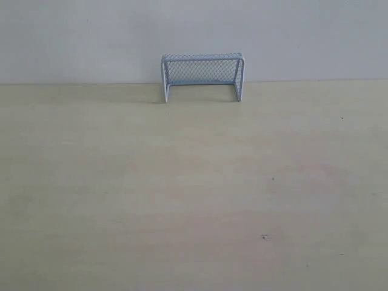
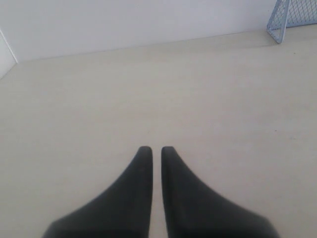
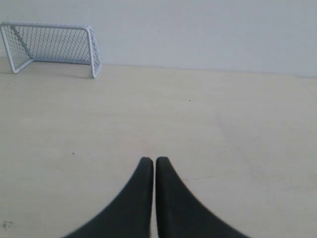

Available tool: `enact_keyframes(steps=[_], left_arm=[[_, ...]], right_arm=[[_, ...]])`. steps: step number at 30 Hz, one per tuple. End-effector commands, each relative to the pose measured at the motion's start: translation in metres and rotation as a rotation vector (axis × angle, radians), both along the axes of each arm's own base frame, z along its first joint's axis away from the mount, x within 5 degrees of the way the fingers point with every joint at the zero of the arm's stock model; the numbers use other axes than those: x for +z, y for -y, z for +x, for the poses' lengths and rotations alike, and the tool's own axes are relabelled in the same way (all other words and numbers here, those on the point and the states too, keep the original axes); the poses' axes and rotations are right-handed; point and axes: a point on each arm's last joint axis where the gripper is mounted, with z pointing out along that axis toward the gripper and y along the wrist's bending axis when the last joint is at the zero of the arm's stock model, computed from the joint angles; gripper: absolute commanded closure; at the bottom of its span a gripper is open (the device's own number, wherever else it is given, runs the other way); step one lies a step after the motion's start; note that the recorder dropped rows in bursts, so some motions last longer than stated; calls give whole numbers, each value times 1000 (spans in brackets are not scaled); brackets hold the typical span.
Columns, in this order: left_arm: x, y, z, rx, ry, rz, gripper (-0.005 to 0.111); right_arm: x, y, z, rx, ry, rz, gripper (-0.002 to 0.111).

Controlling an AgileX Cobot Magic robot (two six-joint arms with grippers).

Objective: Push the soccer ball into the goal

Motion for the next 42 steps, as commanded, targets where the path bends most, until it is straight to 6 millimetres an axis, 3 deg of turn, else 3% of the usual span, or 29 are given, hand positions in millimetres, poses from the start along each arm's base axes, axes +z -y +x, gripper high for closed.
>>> enact_keyframes(steps=[1, 42], left_arm=[[1, 1, 0, -6, 3, -8, 100], [1, 1, 0, -6, 3, -8, 100]], right_arm=[[-5, 1, -1, -13, -39, 16, 108], [-6, 10, -1, -127, -55, 65, 108]])
